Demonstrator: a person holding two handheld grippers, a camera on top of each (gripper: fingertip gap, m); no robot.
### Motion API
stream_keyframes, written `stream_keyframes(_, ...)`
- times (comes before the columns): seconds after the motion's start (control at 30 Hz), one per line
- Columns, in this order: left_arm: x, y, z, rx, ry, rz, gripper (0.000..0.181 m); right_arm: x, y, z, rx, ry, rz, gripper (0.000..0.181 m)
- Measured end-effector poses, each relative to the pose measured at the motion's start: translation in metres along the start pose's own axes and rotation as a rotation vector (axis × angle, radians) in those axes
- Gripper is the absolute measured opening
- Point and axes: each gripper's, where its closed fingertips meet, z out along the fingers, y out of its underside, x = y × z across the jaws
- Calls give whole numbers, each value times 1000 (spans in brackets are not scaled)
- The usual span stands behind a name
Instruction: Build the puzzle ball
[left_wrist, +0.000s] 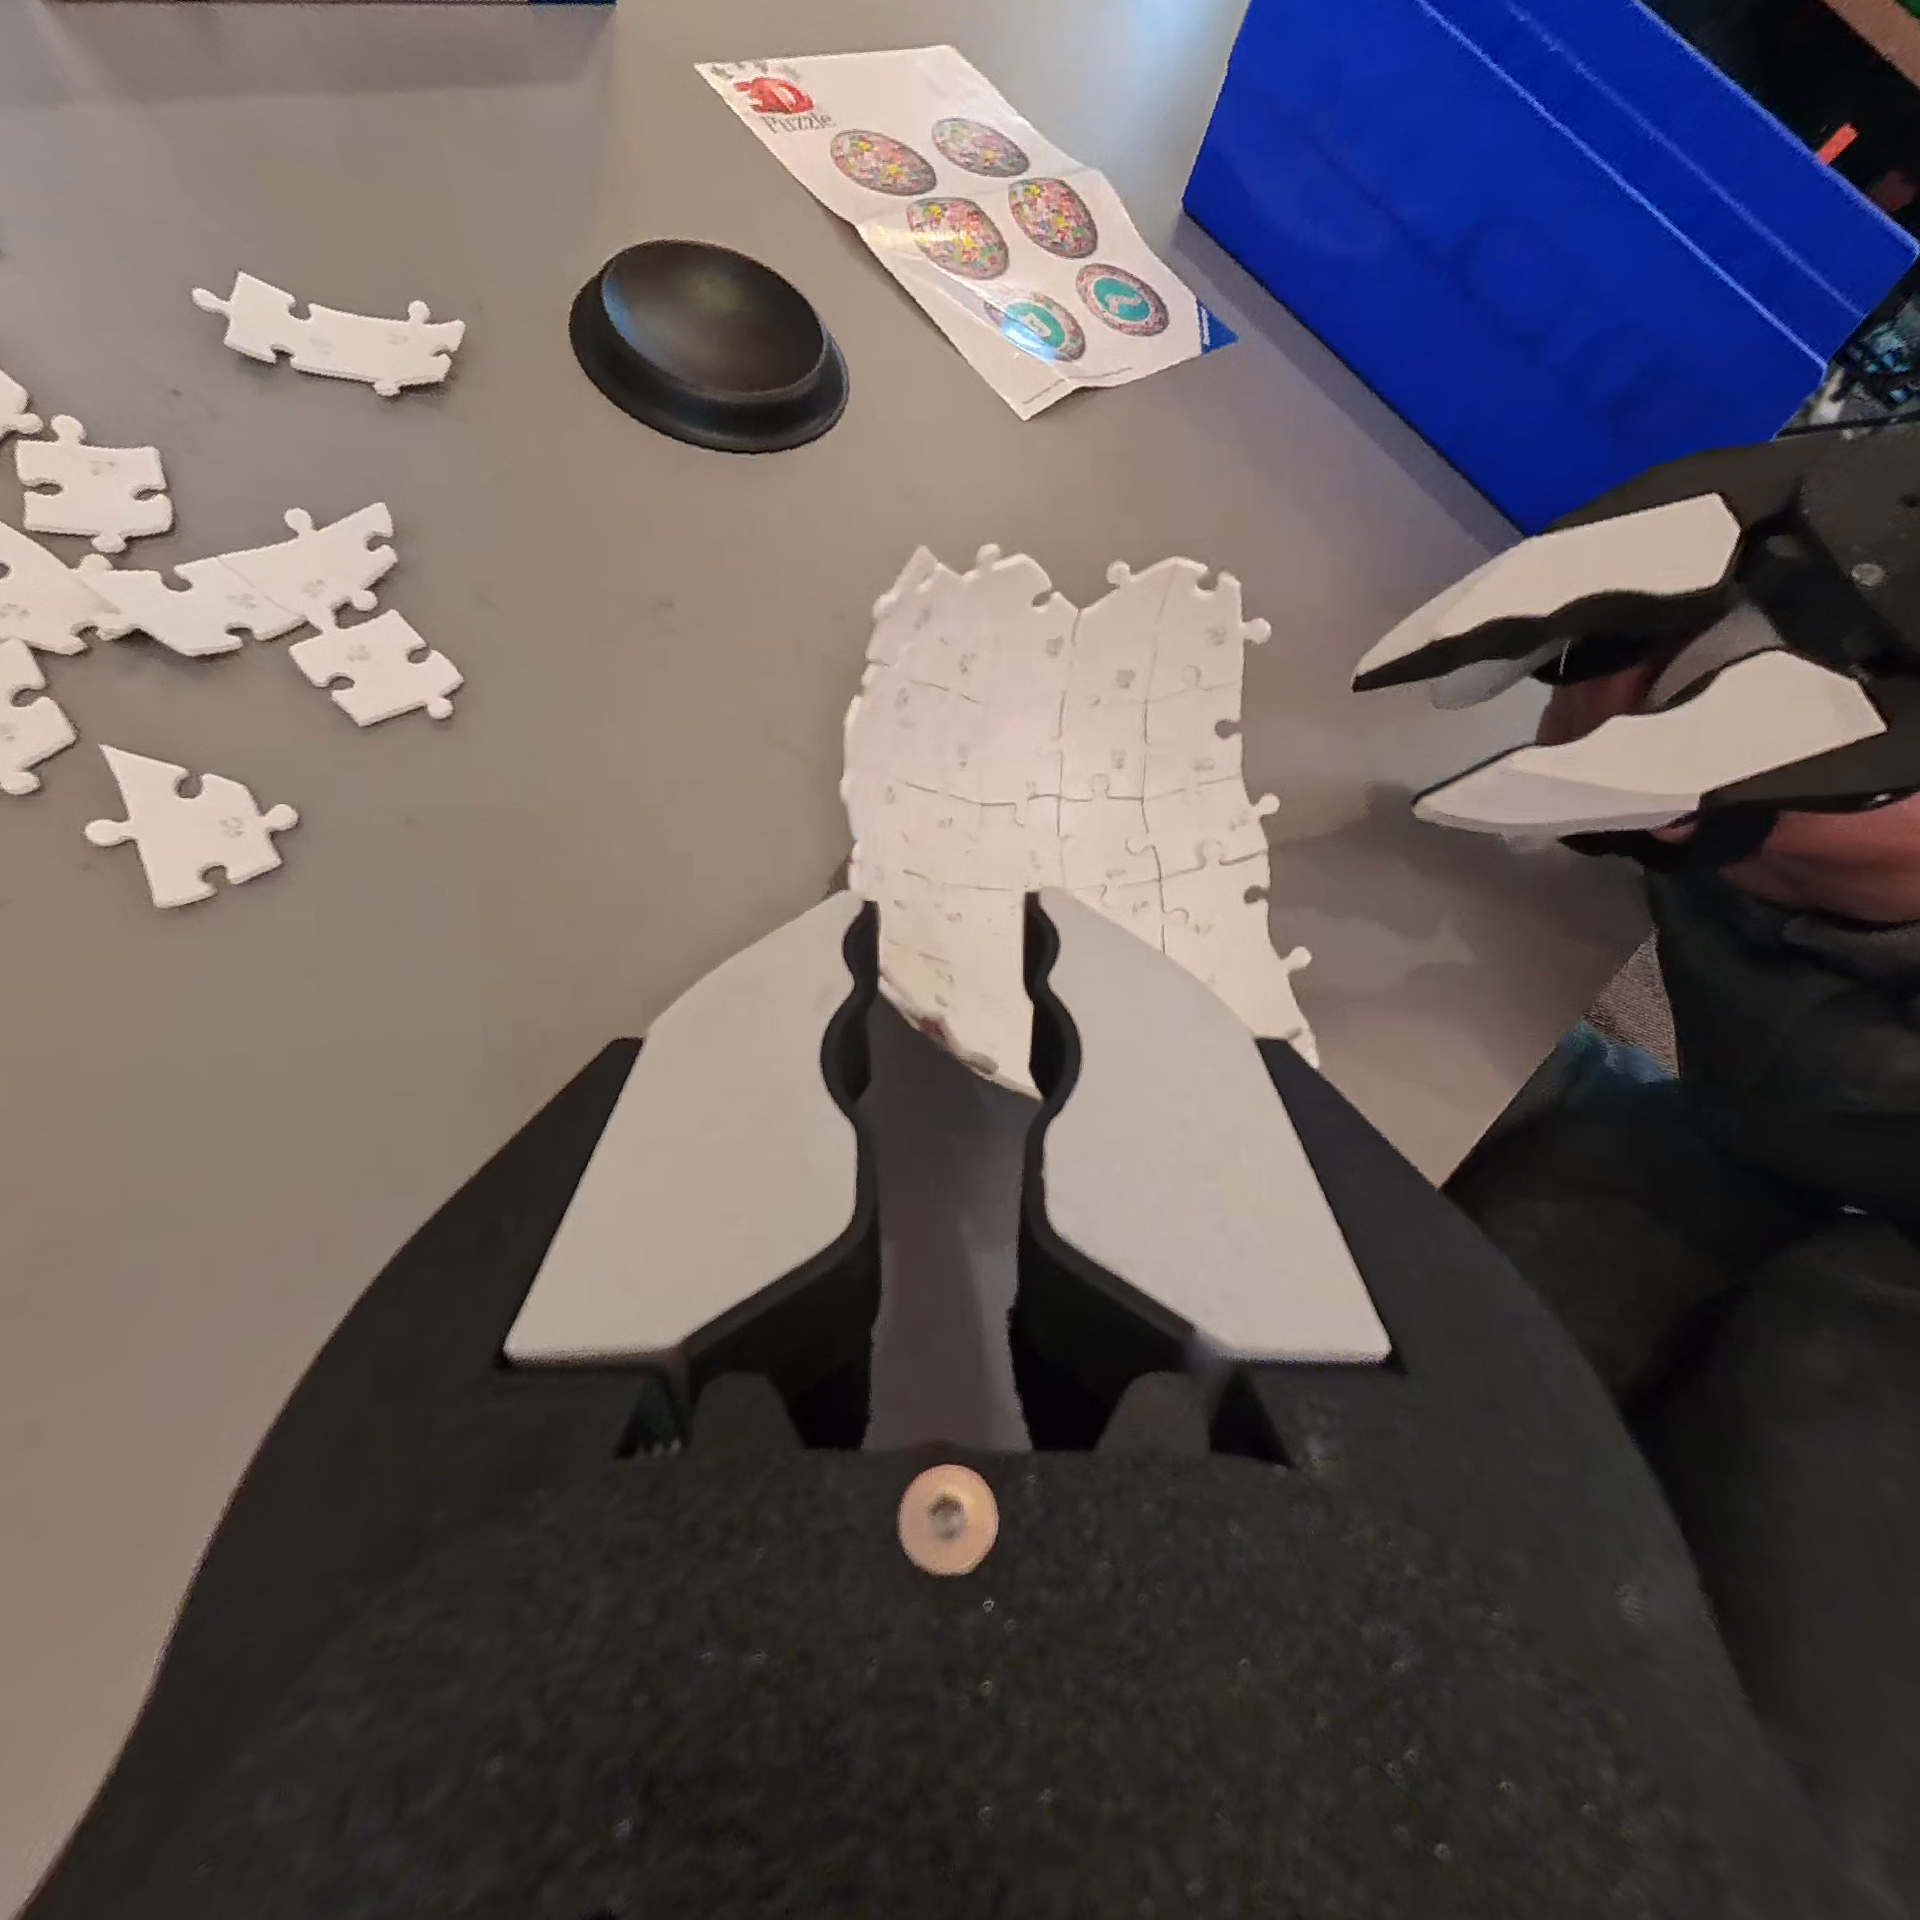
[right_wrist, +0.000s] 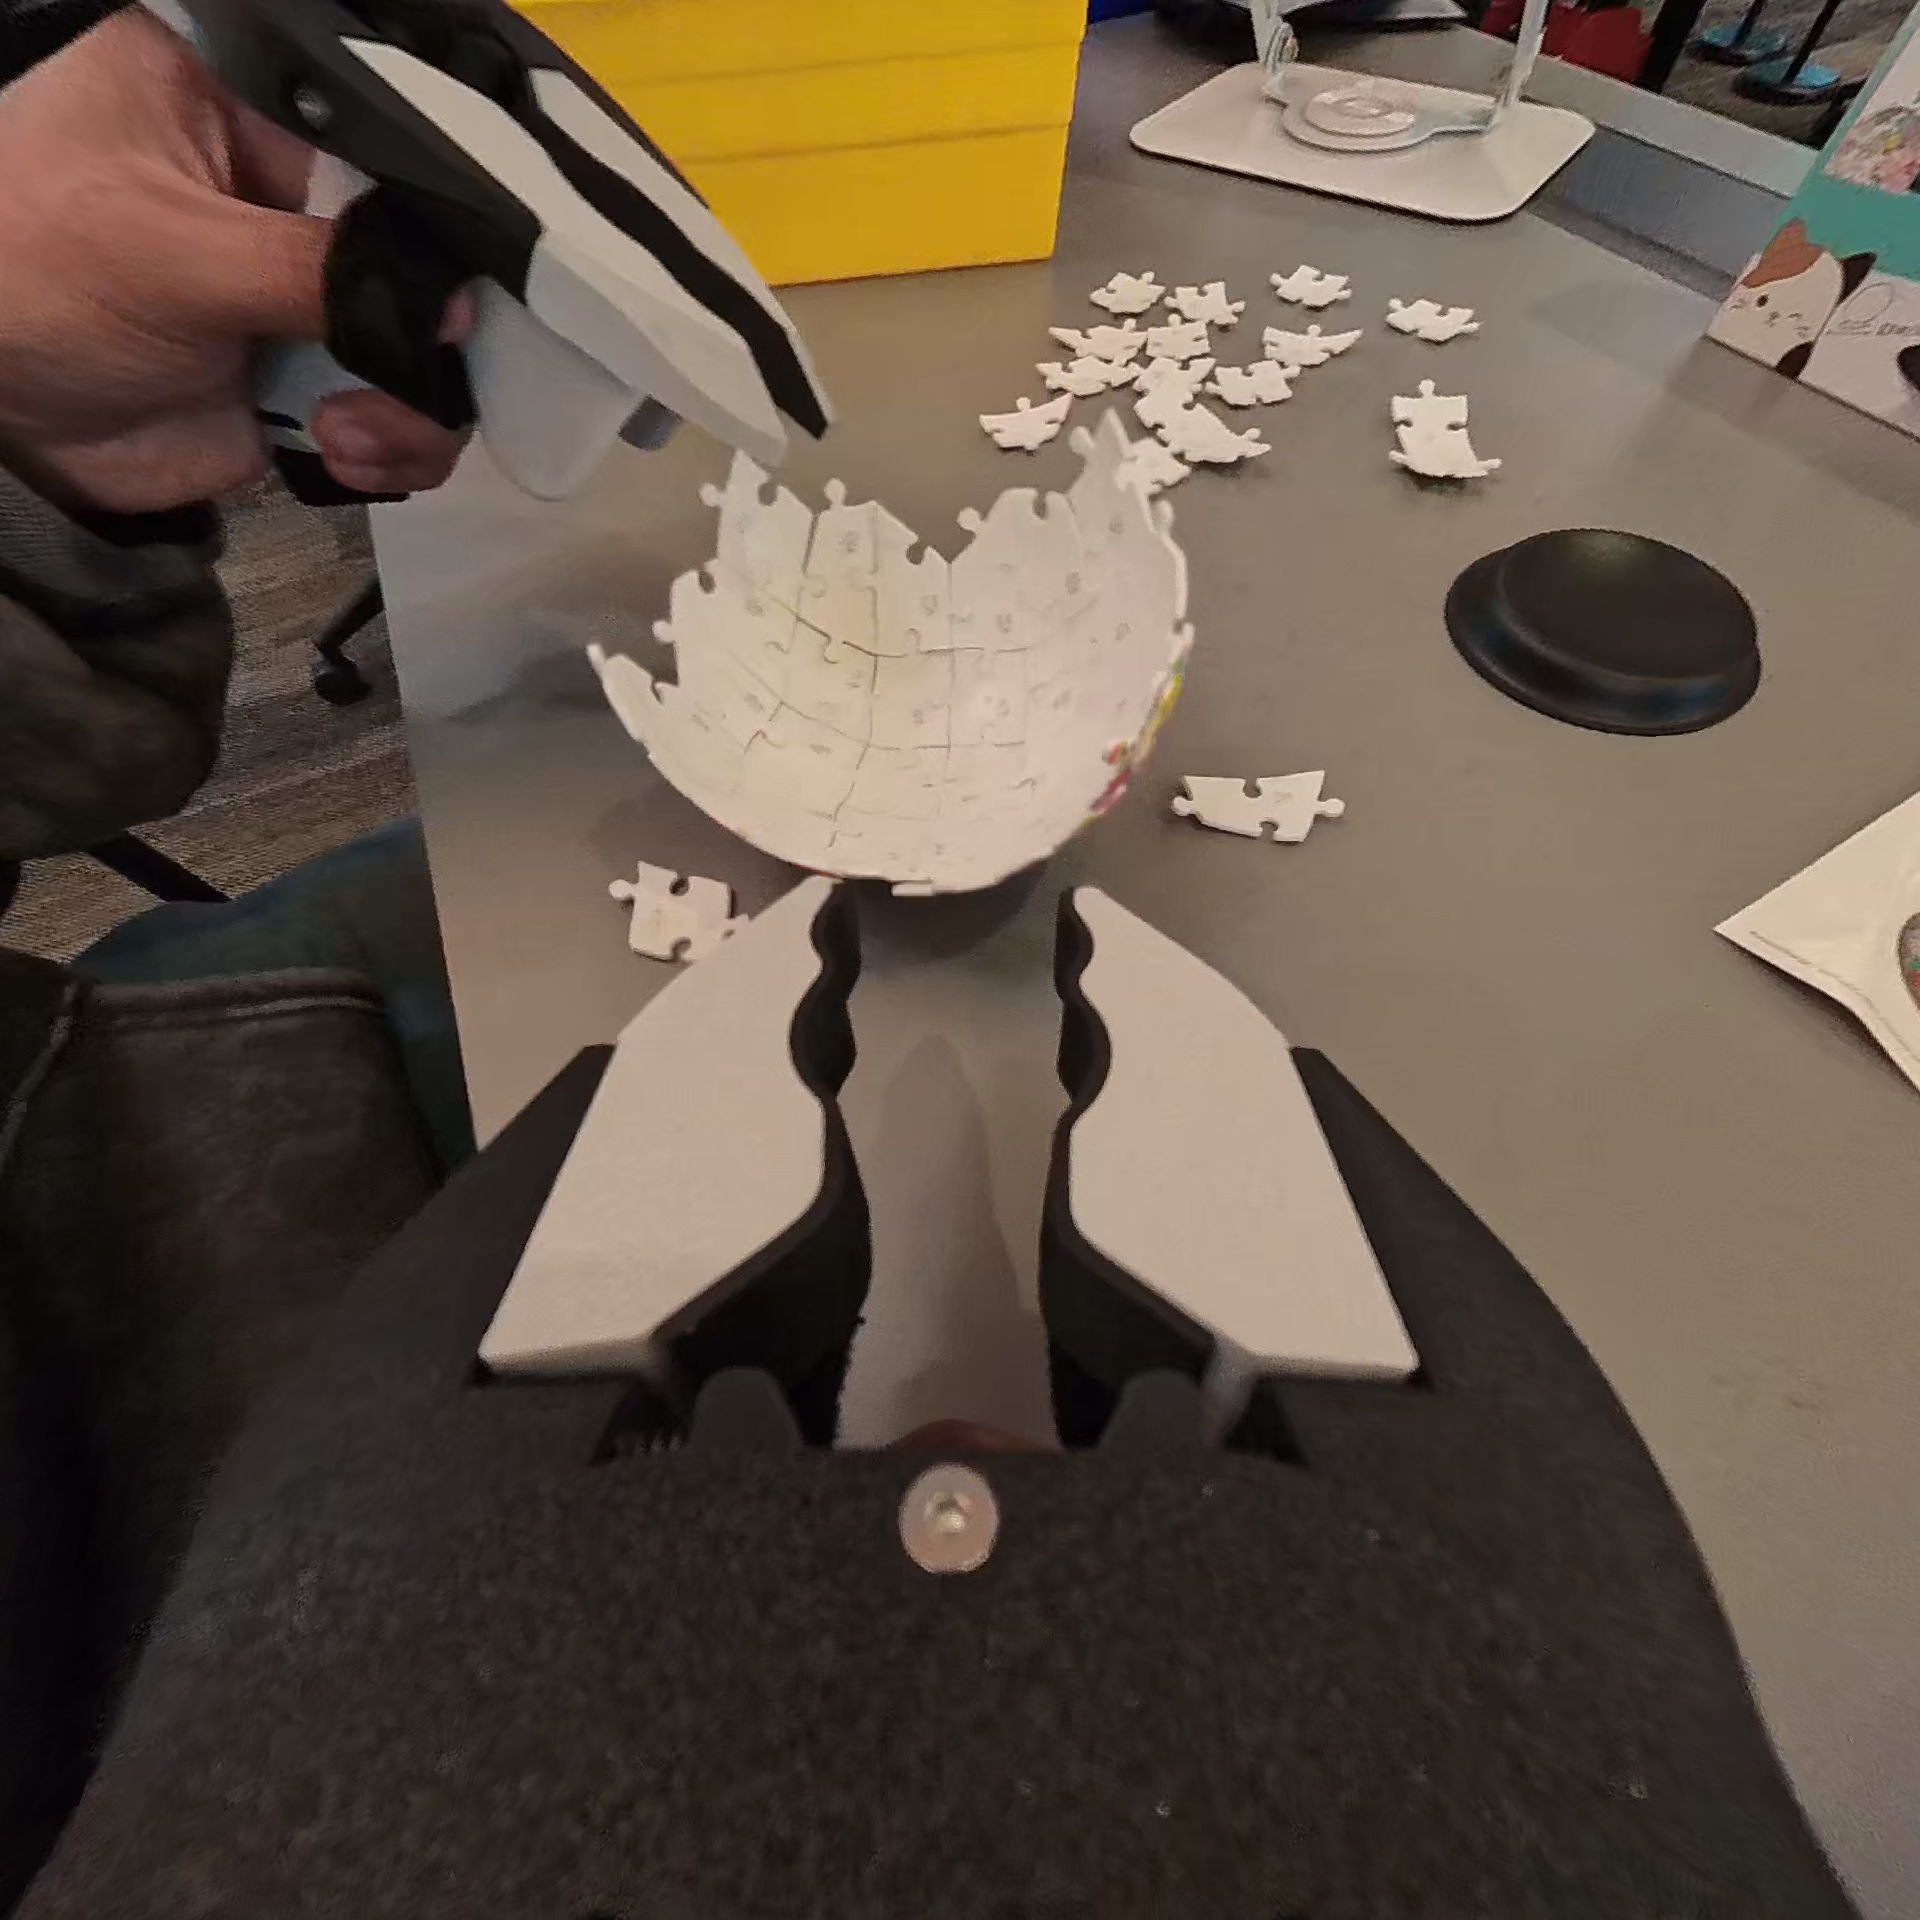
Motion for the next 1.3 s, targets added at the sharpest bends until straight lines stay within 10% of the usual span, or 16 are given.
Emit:
stream_keyframes(0.4, 25, 41, -46, 66, 8, 18, 35, -52, 42, 5, -249, -117, -60, 27)
stream_keyframes(0.73, 34, 64, -27, -48, 12, 66, 35, -101, 44, 49, -340, -137, -142, 31)
stream_keyframes(1.3, 39, 75, -2, -152, 82, 77, 35, -69, 36, 44, -300, -39, -72, 37)
